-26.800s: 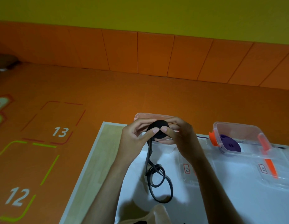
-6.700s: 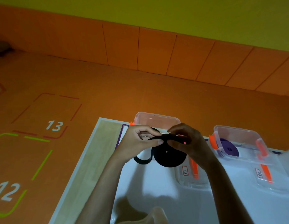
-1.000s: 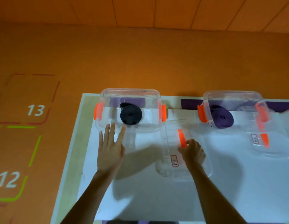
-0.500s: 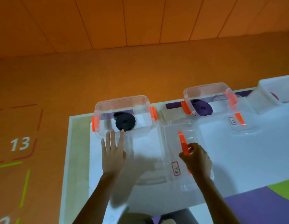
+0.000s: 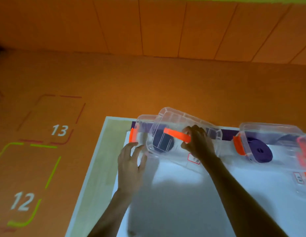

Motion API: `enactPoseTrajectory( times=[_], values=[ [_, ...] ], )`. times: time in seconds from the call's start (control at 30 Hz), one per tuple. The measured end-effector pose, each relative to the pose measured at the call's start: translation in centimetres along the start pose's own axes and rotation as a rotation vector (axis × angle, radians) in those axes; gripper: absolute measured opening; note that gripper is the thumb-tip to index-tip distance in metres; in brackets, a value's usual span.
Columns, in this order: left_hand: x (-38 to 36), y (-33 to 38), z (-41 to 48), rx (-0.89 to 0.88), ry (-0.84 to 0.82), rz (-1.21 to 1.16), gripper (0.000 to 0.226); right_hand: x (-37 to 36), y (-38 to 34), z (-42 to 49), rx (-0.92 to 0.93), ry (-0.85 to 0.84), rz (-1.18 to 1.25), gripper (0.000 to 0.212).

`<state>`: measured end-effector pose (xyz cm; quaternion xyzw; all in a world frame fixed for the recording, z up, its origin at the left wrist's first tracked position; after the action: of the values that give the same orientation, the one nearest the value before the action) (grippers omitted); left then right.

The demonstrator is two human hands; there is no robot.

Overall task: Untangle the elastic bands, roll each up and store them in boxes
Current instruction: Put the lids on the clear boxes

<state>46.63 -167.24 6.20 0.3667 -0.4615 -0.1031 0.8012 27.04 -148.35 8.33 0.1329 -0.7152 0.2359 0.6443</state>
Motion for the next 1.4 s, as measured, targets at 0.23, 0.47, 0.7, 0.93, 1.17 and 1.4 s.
enactPoseTrajectory(
  times=[0.23, 0.47, 0.7, 0.93, 1.17, 1.4],
  values=[
    [-2.4, -2.3, 5.7, 0.317, -0.06, -0.187, 0.056, -2.6, -5.6, 4.9, 0.175, -0.127, 0.11, 0.037],
    [-4.0, -3.9, 7.6, 0.299, 0.029, -0.222, 0.04, -4.4, -4.6, 4.7, 0.219, -0.097, 0.237, 0.038],
    [-4.9, -4.7, 6.9, 0.478, 0.076, -0.288, 0.039, -6.4, 3.4, 1.7, -0.351, 0.14, 0.236, 0.055],
    [-5.2, -7.9, 8.6, 0.871, 0.11, -0.657, 0.069, -9.4, 4.2, 1.4, -0.702, -0.052, 0.992, 0.063],
    [-5.0, -7.6, 8.4, 0.768, 0.115, -0.615, 0.045, -8.4, 4.2, 0.5, -0.696, 0.148, 0.822, 0.035],
    [-4.5, -3.9, 7.2, 0.557, 0.175, -0.375, 0.037, -6.8, 3.6, -0.2, -0.492, 0.086, 0.418, 0.034]
  ],
)
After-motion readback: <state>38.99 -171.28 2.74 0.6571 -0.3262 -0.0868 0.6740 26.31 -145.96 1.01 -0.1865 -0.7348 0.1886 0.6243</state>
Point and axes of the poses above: each hand's wrist, its own z-axis towards the middle knuckle, its own x-axis out of the back of the hand, y = z × x, the point moved 4 cm from there along z, towards the middle knuckle, and after that the axes turned 11 degrees about -z, right-handed, at the moved point
